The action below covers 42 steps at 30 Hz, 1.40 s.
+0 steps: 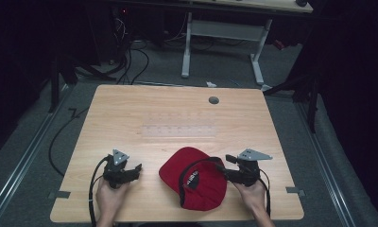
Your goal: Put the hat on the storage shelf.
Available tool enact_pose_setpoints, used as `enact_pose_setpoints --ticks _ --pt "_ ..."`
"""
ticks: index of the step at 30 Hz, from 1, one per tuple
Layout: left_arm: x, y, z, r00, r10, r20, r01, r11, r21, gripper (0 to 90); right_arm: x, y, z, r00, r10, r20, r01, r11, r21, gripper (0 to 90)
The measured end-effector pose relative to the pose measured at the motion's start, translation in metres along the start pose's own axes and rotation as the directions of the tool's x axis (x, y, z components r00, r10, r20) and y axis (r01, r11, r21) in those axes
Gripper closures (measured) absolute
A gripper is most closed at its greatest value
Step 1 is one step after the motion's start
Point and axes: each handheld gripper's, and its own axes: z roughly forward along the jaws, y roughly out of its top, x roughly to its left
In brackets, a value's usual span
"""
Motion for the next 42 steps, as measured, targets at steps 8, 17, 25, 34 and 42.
enact_pose_setpoints --ticks 8,17,25,34,42 --pt "0.0 0.0 0.0 1.0 0.0 0.0 0.0 1.0 0.0 28.2 0.003 0.003 0.01 0.9998 -0.015 -0.008 0.016 0.9998 0.013 39.1" --pt "0.0 0.0 0.0 1.0 0.0 0.0 0.0 1.0 0.0 28.2 0.004 0.005 0.024 0.999 -0.004 -0.046 0.006 0.999 0.045 40.7" --pt "0.0 0.0 0.0 1.0 0.0 0.0 0.0 1.0 0.0 28.2 0.003 0.005 0.037 0.997 -0.004 -0.077 0.009 0.9975 0.07 41.0" --pt "0.0 0.0 0.0 1.0 0.003 -0.001 -0.003 1.0 0.001 28.1 0.002 0.003 0.05 0.9948 0.01 -0.101 0.0 0.9957 0.092 44.9" --pt "0.0 0.0 0.0 1.0 -0.002 -0.002 0.002 1.0 -0.001 28.3 0.001 0.0 0.058 0.9935 0.001 -0.113 0.012 0.9936 0.112 53.3"
